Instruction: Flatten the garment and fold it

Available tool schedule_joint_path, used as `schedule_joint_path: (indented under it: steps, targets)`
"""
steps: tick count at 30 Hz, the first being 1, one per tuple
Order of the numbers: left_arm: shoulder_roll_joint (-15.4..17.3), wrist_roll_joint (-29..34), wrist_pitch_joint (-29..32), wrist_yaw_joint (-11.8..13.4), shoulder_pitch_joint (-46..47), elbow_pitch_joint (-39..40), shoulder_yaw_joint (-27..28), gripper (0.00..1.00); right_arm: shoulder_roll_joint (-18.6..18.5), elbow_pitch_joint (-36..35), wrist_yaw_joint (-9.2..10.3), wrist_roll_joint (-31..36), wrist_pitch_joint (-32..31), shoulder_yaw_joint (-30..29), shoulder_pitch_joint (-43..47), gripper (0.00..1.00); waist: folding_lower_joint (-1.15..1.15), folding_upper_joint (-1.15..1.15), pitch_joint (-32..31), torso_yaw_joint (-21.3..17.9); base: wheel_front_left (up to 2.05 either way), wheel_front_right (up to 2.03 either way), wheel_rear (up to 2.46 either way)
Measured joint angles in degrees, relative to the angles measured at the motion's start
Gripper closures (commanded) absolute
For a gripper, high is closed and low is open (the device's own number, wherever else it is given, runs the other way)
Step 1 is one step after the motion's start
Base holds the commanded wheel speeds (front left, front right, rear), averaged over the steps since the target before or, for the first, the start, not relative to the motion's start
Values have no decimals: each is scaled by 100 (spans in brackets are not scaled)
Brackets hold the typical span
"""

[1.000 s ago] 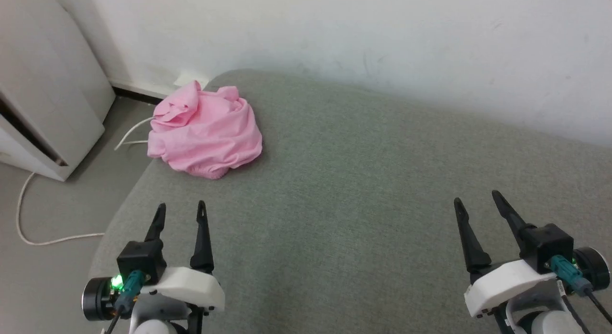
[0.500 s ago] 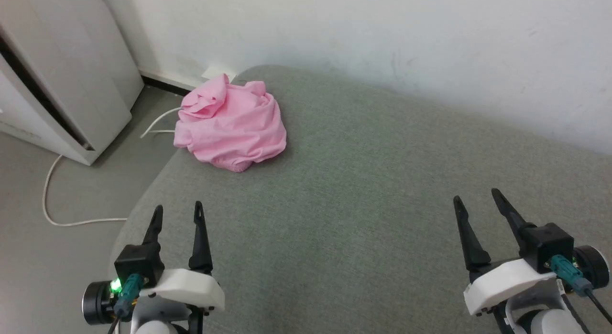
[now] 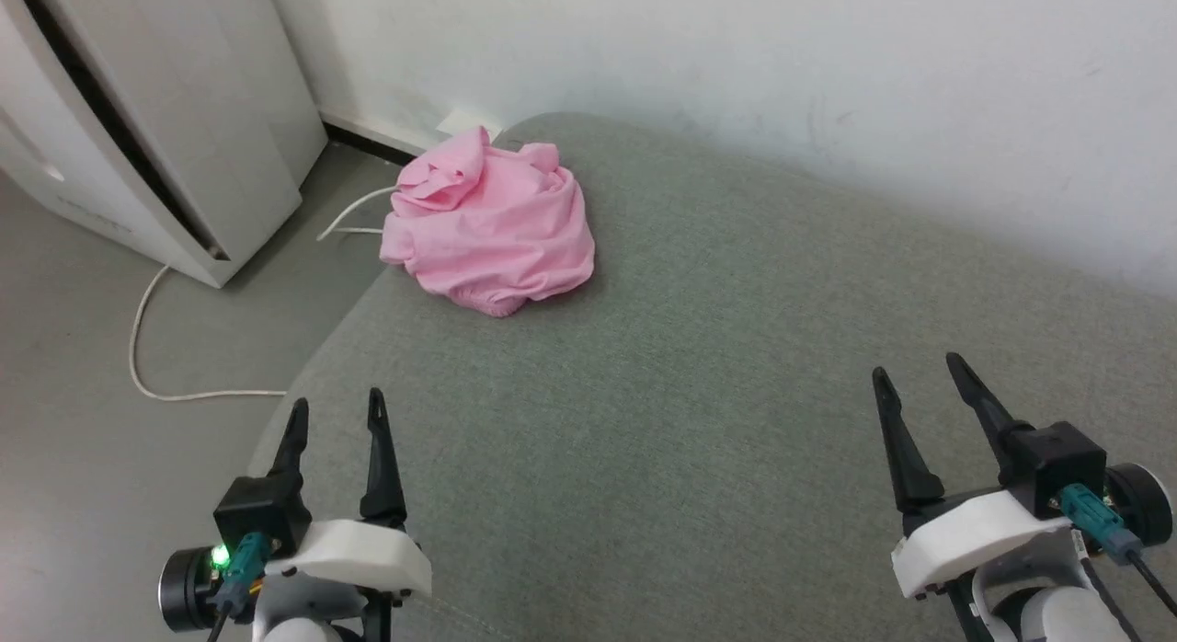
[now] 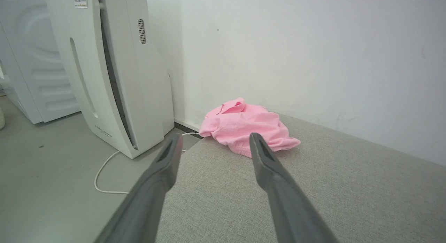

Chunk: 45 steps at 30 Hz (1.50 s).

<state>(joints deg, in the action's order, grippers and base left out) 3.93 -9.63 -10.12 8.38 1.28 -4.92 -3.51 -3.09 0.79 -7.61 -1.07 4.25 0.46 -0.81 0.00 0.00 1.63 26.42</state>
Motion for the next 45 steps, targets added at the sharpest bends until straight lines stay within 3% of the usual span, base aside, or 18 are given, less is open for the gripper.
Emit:
schedule_joint_path:
  steps: [18,24,28,33,40,42,45]
  targets:
    - [33,-298,-210,75,86,-57,8,0,4,13,1,-48,100,52,-135,0,0,0,169,331,0,0,0]
    - [244,-689,-62,-187,722,-5,82,0,10,-194,1,137,29,129,-401,0,0,0,497,225,0,0,0]
    - [495,-976,441,-294,1468,49,209,0,-1,-403,1,271,-29,166,-662,0,1,0,852,92,0,0,0]
    - [902,-1600,1499,-301,2421,-87,612,0,-112,-599,1,264,-66,148,-984,0,1,0,1428,-175,0,0,0]
    - [1490,-2439,2964,-99,3484,-405,1167,0,-232,-734,2,198,10,159,-1414,0,2,0,2352,-674,0,0,0]
    - [1771,-2530,3470,91,3610,-522,1318,0,-224,-728,2,151,88,192,-1511,0,2,0,2711,-930,0,0,0]
    - [1929,-2651,3964,268,3617,-636,1434,0,-216,-709,2,141,185,176,-1561,0,1,0,3017,-1210,0,0,0]
